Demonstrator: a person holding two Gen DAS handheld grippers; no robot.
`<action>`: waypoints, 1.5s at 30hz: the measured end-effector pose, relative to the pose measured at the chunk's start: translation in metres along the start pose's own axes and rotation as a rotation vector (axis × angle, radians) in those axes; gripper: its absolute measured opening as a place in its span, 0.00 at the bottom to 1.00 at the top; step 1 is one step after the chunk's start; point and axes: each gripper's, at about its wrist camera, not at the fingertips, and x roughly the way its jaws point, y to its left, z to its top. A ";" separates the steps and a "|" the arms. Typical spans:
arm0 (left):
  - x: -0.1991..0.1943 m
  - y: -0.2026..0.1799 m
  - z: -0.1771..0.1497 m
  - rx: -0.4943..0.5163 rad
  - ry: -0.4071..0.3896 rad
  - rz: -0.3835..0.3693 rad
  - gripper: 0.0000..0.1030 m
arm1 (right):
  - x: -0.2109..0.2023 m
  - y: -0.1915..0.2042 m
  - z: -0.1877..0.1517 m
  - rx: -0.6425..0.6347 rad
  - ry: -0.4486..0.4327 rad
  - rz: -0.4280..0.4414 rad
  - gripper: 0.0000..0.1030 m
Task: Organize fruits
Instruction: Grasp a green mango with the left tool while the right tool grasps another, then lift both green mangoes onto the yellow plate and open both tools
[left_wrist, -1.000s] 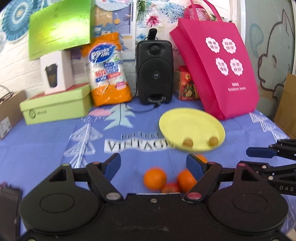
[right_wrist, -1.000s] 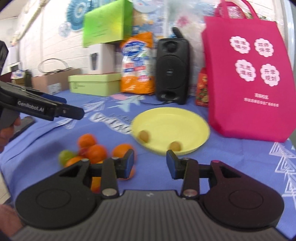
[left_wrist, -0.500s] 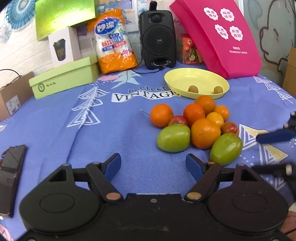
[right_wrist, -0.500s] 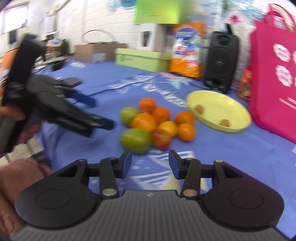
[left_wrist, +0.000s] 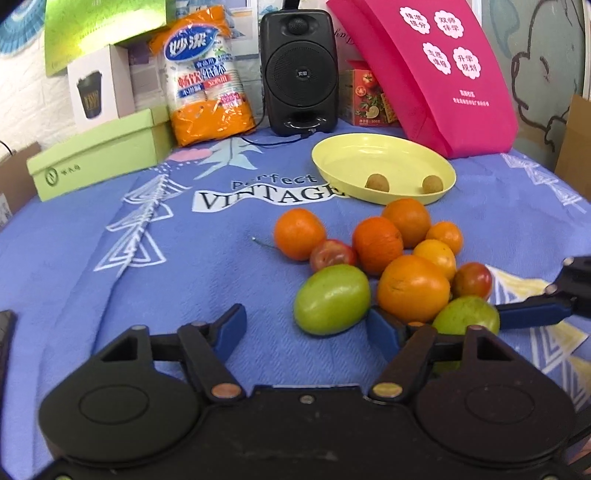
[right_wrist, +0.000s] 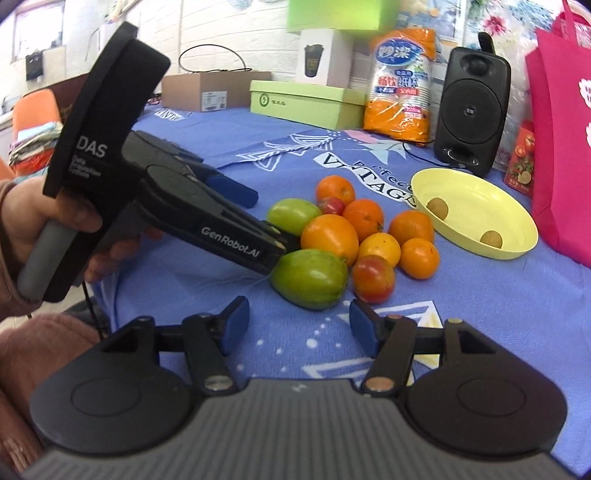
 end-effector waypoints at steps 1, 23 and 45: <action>0.001 0.002 0.001 -0.010 -0.004 -0.022 0.59 | 0.002 -0.001 0.000 0.008 -0.004 0.002 0.57; -0.024 0.009 -0.003 -0.059 -0.019 -0.073 0.37 | 0.006 -0.008 0.002 0.048 -0.047 -0.005 0.47; 0.016 -0.012 0.115 0.062 -0.018 -0.122 0.37 | -0.004 -0.082 0.050 0.027 -0.091 -0.193 0.47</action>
